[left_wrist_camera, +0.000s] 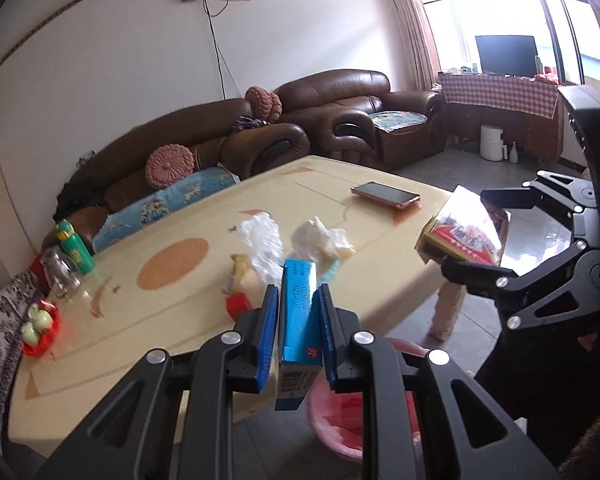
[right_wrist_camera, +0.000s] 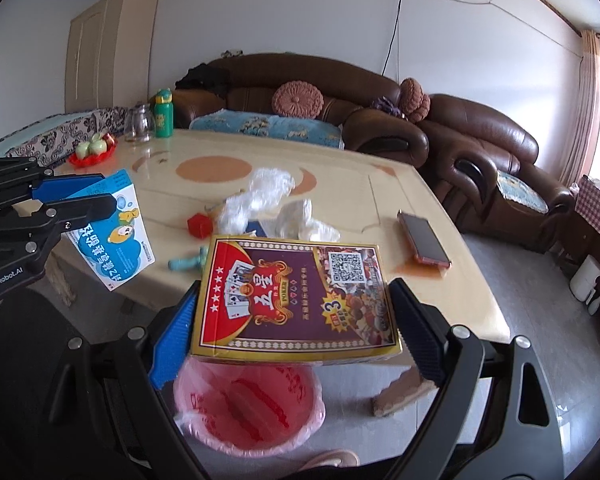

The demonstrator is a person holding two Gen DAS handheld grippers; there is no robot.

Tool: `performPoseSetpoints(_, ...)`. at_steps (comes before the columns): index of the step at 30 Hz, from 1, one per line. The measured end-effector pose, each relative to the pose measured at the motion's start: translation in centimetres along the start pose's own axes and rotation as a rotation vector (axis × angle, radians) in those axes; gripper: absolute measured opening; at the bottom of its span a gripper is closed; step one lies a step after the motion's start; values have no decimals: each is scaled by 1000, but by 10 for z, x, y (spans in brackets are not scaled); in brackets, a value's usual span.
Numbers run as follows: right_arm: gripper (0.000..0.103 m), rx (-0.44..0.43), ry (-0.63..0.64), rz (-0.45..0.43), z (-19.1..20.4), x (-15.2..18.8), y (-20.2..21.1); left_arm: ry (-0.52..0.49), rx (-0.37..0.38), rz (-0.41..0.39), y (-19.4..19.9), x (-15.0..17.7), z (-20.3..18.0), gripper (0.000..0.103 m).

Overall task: Collect trash
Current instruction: 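Carry both boxes over the pink trash bin with both tools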

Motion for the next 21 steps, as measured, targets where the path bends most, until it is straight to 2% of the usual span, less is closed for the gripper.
performPoseSetpoints(11,88,-5,4,82,4,45,-15,61,69,57,-25,34,-27,20)
performPoseSetpoints(21,88,-35,-8,182,7,83,-54,106,124,129,-57,65,-39,20)
Point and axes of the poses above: each gripper's, at about its wrist camera, not at the fingertips, and y roughly against the way its jaws point, z to its left, x to its underside, the point moved 10 cm from there along -y, roughly the way its jaws point, and after that the axes turned 4 degrees about -y, right-handed, at the moved point
